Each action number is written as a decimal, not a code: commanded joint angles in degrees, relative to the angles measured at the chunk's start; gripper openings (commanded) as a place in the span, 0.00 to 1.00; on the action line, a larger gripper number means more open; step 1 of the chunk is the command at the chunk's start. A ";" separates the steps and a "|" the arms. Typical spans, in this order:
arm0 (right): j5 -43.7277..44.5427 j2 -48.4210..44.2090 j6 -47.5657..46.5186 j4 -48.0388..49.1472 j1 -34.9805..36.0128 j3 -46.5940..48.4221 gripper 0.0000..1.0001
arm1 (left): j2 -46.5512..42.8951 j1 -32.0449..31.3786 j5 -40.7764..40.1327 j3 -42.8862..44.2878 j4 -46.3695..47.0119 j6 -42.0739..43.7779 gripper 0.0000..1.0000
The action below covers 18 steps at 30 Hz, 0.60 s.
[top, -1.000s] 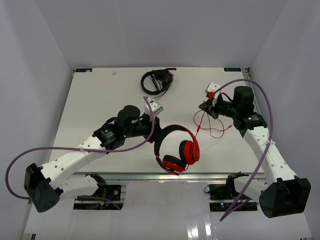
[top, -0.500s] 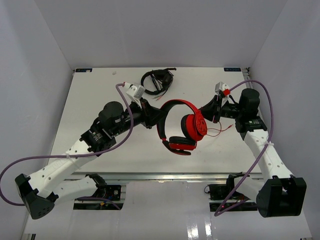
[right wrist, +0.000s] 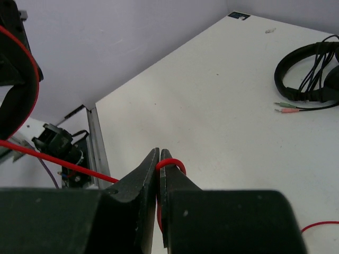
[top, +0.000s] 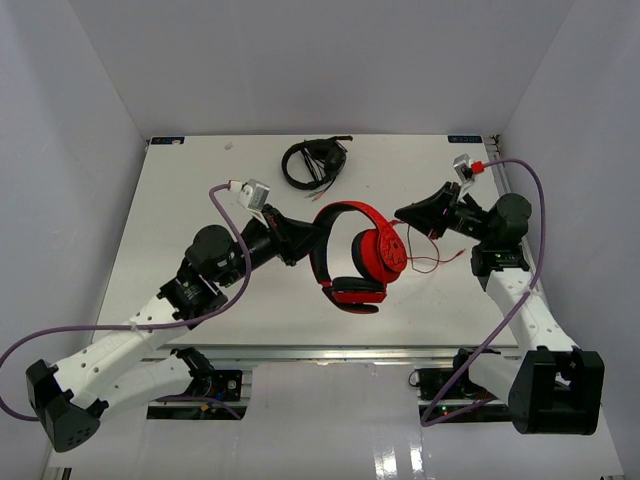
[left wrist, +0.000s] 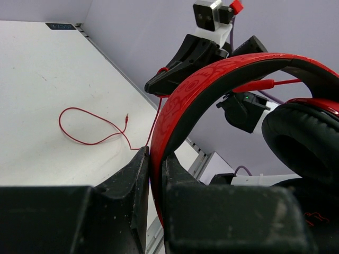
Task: Wrap the headphones
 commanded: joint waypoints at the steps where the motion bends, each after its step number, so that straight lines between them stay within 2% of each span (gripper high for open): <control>1: 4.56 3.74 20.60 20.66 -4.00 -5.74 0.08 | -5.05 -0.35 2.98 0.91 15.99 -6.05 0.00; 4: 5.23 5.67 28.54 30.33 -5.54 -7.94 0.08 | -6.13 -0.31 2.63 -0.34 16.90 -6.61 0.00; 9: 7.04 7.50 36.52 39.99 -7.56 -10.56 0.08 | -8.23 -0.34 1.53 -3.75 20.44 -8.80 0.00; 18: 9.54 10.92 45.22 50.57 -8.65 -11.11 0.08 | -8.66 -0.26 1.08 -10.74 25.08 -11.18 0.00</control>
